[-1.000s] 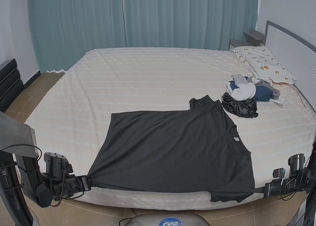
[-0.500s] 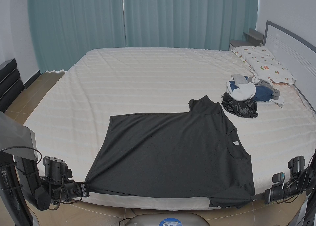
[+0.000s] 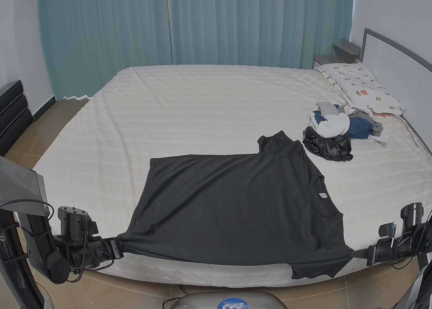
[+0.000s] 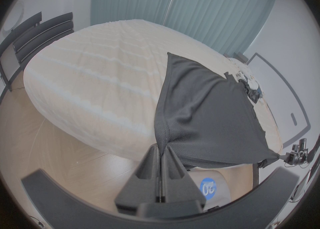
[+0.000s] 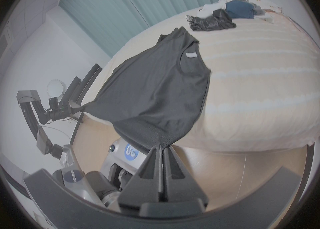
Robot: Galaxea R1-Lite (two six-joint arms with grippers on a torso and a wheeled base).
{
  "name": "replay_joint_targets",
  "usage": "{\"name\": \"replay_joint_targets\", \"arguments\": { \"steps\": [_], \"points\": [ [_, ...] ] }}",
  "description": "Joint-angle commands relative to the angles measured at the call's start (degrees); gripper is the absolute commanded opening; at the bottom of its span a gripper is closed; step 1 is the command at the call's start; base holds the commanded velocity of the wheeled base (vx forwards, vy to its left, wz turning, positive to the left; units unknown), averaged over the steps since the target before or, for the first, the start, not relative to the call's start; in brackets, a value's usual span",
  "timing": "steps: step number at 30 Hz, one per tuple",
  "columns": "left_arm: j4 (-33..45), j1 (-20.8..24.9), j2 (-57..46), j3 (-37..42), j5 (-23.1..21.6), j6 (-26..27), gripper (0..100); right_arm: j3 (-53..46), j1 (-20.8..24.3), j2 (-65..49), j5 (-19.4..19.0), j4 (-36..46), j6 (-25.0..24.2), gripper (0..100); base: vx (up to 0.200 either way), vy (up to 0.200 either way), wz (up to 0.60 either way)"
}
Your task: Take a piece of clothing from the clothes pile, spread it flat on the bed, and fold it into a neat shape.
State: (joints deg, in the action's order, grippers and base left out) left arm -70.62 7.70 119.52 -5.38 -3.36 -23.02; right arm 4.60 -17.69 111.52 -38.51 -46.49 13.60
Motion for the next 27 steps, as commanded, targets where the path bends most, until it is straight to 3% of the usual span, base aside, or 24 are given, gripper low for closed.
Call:
{"name": "replay_joint_targets", "arguments": {
  "steps": [1,9,13,17,27],
  "points": [
    [0.7,0.2,-0.6,-4.6,0.0,-2.5,0,4.2,0.6,-1.8,-0.1,0.3,-3.2,0,0.0,0.0,0.0],
    [1.5,0.2,-0.1,-9.9,0.1,-3.4,0,9.1,3.0,-2.1,-0.2,0.3,-11.0,0,0.0,0.0,0.0],
    [5.7,0.1,-1.4,-11.9,0.0,-3.4,0,11.9,4.5,-2.6,-0.1,0.4,-15.7,0,0.0,0.0,0.0],
    [13.7,0.1,-6.7,-13.7,0.0,-6.0,0,14.0,5.3,-3.1,-0.1,0.4,-18.4,0,0.0,0.0,0.0],
    [35.7,0.3,-13.4,-19.6,-0.2,-6.7,0,13.7,4.9,-5.3,0.0,3.3,-18.4,0,0.0,0.0,0.0]
  ]
}}
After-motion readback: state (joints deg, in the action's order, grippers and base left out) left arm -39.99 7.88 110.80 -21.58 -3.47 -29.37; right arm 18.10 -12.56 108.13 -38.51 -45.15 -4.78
